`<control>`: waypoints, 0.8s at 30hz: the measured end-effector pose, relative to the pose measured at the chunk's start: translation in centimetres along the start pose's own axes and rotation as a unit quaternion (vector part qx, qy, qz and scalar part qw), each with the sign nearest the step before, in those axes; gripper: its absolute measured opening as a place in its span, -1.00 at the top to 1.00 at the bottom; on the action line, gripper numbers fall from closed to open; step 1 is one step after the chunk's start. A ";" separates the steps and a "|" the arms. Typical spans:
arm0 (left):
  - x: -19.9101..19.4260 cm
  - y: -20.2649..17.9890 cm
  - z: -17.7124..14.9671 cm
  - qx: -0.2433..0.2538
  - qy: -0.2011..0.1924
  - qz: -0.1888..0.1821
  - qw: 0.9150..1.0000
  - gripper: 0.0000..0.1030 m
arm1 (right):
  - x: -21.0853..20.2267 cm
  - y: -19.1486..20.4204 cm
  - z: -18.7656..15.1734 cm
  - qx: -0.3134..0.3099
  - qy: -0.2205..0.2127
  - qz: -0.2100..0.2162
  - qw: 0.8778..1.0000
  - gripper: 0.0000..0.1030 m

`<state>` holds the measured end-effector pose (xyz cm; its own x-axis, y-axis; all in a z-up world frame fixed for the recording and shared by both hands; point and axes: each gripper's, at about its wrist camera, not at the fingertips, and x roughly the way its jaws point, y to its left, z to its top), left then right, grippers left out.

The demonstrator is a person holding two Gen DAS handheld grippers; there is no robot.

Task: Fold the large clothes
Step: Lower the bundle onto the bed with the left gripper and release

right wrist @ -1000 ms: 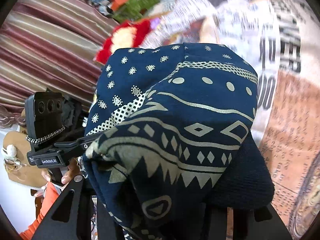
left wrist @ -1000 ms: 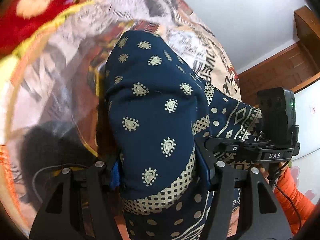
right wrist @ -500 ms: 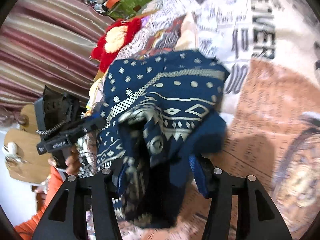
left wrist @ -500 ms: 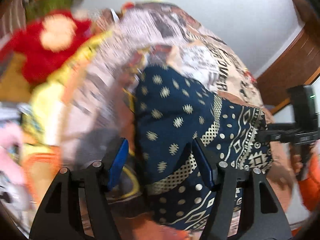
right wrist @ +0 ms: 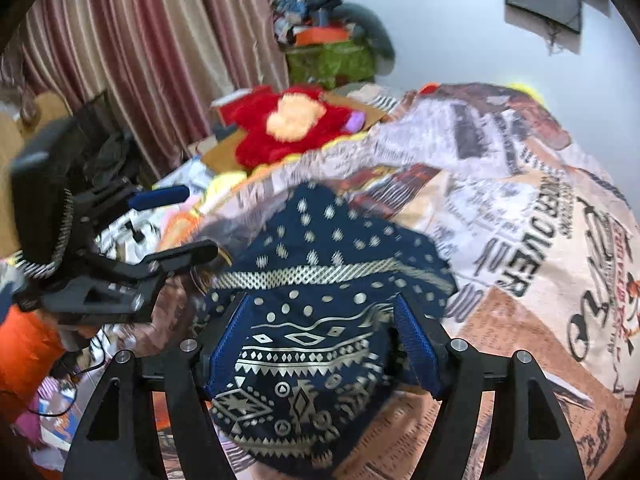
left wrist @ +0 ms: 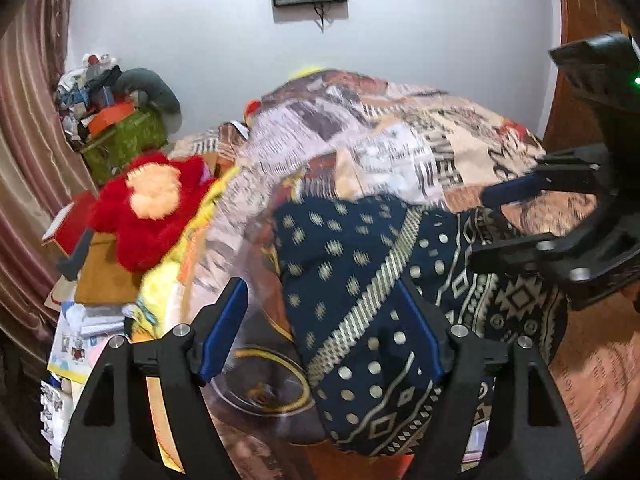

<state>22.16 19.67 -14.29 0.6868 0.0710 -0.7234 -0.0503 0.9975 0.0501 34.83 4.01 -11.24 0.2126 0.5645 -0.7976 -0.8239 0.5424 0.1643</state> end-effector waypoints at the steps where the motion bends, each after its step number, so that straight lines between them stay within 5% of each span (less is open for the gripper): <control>1: 0.5 0.0 -0.3 -0.006 0.008 -0.003 1.000 -0.45 | 1.0 -0.2 -0.3 -0.006 0.008 -0.011 1.000 -0.38; 7: 3.8 0.8 -2.3 -0.045 0.056 -0.018 0.997 -0.45 | 3.2 -3.3 -2.4 -0.009 0.038 -0.076 0.996 -0.38; 15: 2.6 1.2 -3.5 -0.022 0.056 0.010 0.998 -0.52 | 0.7 -8.3 -4.7 0.066 0.026 -0.071 0.995 -0.38; 20: 0.9 1.3 -4.1 -0.046 0.062 -0.013 0.997 -0.51 | -1.8 -6.8 -4.5 0.046 0.006 -0.103 0.994 -0.38; 24: -0.9 -0.5 -3.8 -0.047 0.037 -0.031 0.998 -0.52 | -3.7 -3.4 -4.4 0.023 -0.023 -0.062 0.998 -0.38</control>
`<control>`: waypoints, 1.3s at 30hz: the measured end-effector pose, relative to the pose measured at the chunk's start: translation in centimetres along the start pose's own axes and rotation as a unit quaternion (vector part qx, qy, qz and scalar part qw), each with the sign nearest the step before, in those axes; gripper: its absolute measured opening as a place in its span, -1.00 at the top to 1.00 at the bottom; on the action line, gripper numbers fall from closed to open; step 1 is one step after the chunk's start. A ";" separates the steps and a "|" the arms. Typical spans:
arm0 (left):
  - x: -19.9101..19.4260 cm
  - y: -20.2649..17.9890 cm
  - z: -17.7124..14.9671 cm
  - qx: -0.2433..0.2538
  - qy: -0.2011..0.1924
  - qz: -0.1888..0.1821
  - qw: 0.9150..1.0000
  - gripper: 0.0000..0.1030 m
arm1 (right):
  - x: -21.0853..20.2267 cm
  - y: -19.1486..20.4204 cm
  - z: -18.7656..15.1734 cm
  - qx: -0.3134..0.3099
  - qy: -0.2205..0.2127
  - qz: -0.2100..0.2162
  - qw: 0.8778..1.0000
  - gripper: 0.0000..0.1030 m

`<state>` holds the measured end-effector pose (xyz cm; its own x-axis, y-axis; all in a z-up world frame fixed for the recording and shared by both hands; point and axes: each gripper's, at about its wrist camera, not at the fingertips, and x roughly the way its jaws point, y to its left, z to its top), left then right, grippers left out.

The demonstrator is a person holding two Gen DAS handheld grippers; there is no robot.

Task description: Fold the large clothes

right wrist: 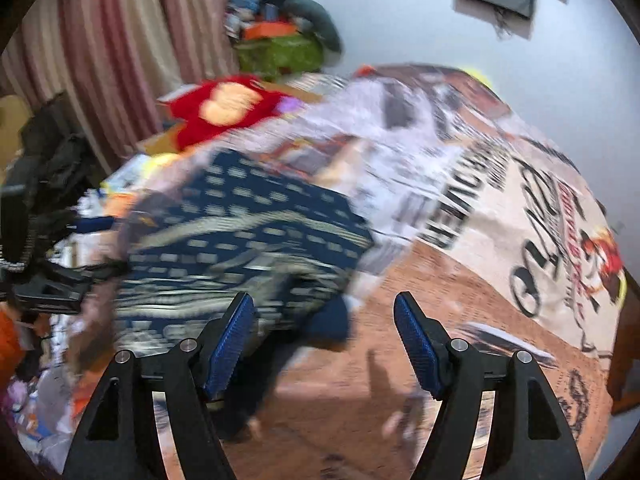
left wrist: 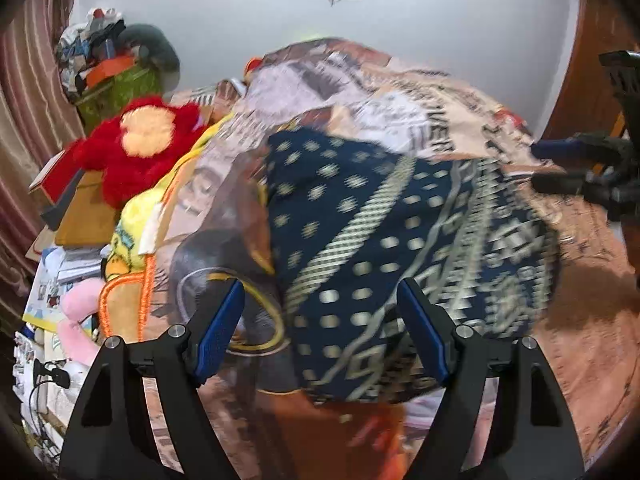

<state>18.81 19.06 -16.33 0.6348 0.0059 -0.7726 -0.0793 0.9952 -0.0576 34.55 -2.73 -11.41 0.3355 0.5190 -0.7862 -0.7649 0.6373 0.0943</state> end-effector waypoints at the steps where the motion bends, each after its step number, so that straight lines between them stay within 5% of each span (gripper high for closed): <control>1: -0.1 -0.5 0.0 0.000 -0.001 -0.006 1.000 -0.52 | -0.1 1.0 -0.1 -0.005 0.000 0.008 1.000 -0.39; 6: 1.3 -2.7 -1.0 0.019 0.024 -0.004 1.000 -0.52 | 1.8 4.7 -2.1 -0.038 0.036 0.008 0.999 -0.39; 10: 1.8 -1.9 -2.1 0.011 0.041 0.012 0.999 -0.53 | 2.9 3.8 -4.2 -0.035 0.067 -0.018 0.997 -0.39; 14: 0.9 0.3 -2.6 -0.020 0.050 0.035 0.998 -0.53 | 1.3 0.8 -4.6 0.023 0.059 0.003 0.998 -0.41; 19: -1.8 1.7 -2.4 -0.046 0.038 0.062 0.996 -0.53 | -1.5 0.5 -4.6 0.025 0.040 -0.025 0.999 -0.42; 29: -13.9 -1.8 2.4 -0.070 -0.123 0.024 0.990 -0.53 | -12.2 2.6 -2.3 0.046 -0.104 -0.047 0.992 -0.42; 39: -26.0 -8.3 3.9 -0.025 -0.275 0.020 0.961 -0.53 | -24.4 8.3 -1.9 0.045 -0.282 -0.056 0.957 -0.42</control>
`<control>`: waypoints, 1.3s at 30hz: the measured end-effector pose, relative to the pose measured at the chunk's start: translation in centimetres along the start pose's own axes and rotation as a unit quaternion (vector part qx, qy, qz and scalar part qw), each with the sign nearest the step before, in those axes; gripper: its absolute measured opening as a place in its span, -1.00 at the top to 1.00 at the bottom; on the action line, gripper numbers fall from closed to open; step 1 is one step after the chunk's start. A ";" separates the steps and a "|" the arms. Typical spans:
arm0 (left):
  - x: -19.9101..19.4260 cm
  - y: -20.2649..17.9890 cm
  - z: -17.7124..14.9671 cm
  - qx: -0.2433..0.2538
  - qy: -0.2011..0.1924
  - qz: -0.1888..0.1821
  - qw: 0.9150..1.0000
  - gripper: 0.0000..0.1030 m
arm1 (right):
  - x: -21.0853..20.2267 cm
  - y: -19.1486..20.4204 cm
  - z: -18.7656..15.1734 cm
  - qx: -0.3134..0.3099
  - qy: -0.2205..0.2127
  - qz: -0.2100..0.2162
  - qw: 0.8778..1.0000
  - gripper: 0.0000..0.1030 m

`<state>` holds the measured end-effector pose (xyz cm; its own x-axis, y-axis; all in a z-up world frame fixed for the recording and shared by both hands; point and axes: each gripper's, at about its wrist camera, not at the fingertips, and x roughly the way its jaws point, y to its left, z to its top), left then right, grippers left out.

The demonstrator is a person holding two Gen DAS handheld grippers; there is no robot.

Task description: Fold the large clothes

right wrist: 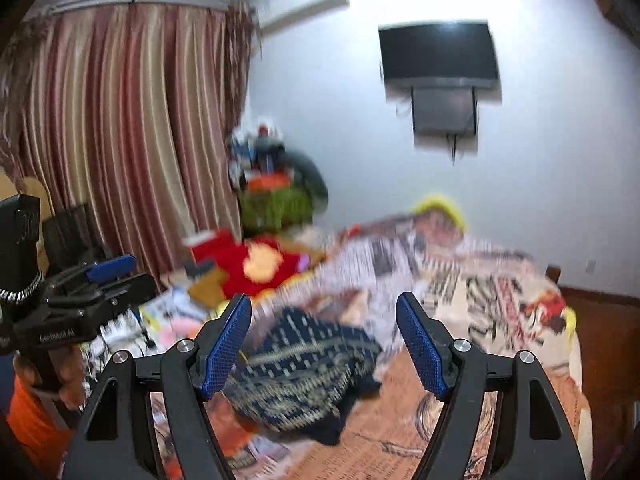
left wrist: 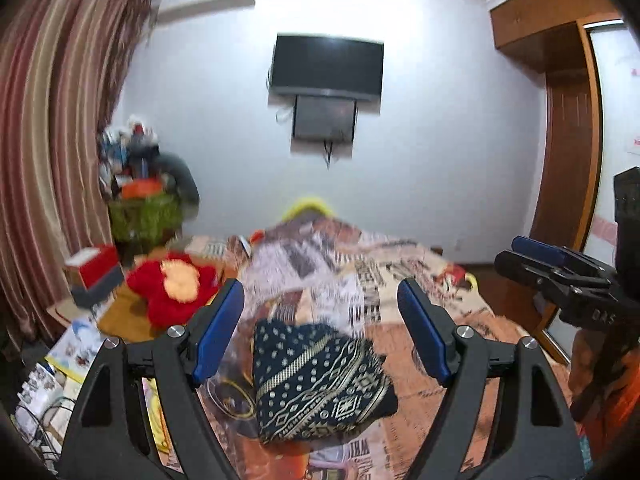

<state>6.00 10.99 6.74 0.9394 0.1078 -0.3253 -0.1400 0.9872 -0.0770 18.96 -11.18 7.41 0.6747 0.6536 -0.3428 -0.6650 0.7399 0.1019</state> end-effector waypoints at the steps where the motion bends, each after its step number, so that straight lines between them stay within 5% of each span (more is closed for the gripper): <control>1: -0.7 -0.4 0.2 0.003 -0.009 0.006 1.000 -0.53 | -1.3 0.6 0.4 0.000 -0.018 0.000 1.000 -0.42; 8: -4.9 -2.5 0.2 0.001 -0.048 0.027 0.998 -0.65 | -6.3 3.3 0.3 0.009 -0.078 -0.028 0.997 -0.58; 20: -6.5 -3.0 -2.1 -0.003 -0.041 0.051 0.998 -0.96 | -8.7 5.4 -1.8 0.002 -0.069 -0.066 0.995 -0.99; 39: -5.9 -2.8 -3.0 -0.009 -0.032 0.050 0.998 -0.97 | -8.7 5.4 -2.6 -0.004 -0.060 -0.088 0.994 -1.00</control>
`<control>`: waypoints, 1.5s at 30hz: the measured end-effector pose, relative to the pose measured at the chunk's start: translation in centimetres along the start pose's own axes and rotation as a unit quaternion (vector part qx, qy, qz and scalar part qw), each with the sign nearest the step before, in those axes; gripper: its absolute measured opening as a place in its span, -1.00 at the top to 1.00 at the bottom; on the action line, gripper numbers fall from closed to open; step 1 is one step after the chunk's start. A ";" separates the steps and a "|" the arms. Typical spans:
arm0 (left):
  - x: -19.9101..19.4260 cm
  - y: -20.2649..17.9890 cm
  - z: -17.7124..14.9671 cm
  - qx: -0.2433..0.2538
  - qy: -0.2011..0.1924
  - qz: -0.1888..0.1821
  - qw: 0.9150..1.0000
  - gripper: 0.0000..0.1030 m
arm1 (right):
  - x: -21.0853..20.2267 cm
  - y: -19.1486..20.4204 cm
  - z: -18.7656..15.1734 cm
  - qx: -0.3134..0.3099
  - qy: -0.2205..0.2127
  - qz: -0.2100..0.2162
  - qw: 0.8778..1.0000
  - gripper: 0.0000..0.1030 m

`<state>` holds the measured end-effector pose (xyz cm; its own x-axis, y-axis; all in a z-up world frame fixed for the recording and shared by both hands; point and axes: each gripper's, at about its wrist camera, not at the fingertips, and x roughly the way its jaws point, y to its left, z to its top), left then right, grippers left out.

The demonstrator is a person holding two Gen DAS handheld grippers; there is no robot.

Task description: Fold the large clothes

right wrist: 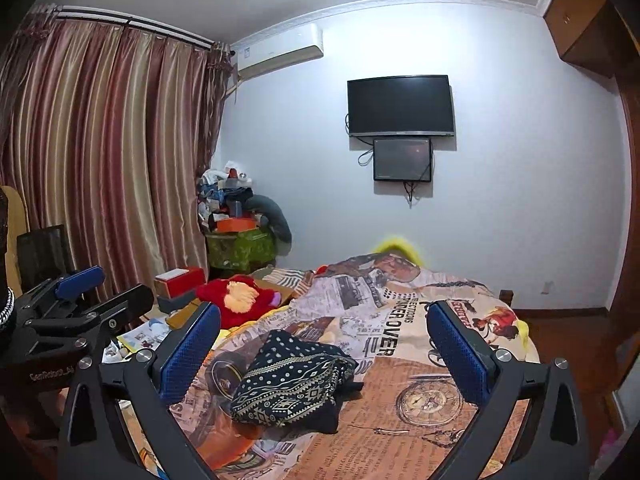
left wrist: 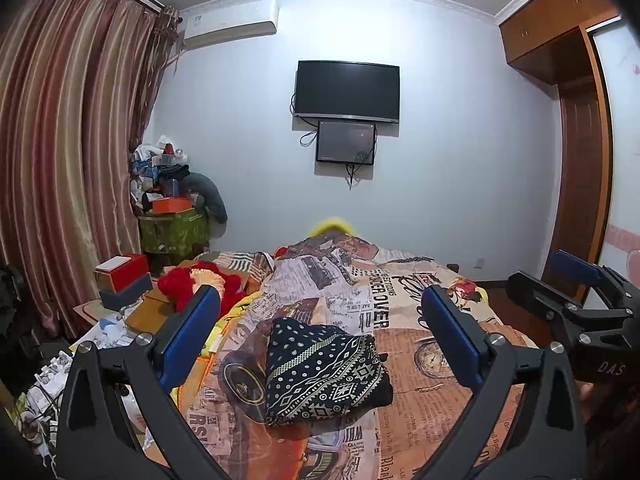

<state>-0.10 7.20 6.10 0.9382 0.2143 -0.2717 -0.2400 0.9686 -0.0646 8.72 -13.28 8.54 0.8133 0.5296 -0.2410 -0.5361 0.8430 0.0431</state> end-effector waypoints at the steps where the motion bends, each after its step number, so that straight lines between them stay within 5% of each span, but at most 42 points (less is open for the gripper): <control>1: 0.0 0.0 0.0 0.000 0.000 0.000 1.000 -0.97 | 0.0 0.0 0.0 -0.001 0.000 -0.001 1.000 -1.00; 45: 0.2 -0.5 -0.4 0.017 0.000 -0.011 1.000 -0.97 | -0.2 -0.3 0.2 0.005 0.001 0.000 1.000 -1.00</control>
<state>0.11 6.74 5.65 0.9431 0.1928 -0.2709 -0.2105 0.9769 -0.0373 8.80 -13.65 8.81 0.8127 0.5295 -0.2432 -0.5340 0.8438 0.0527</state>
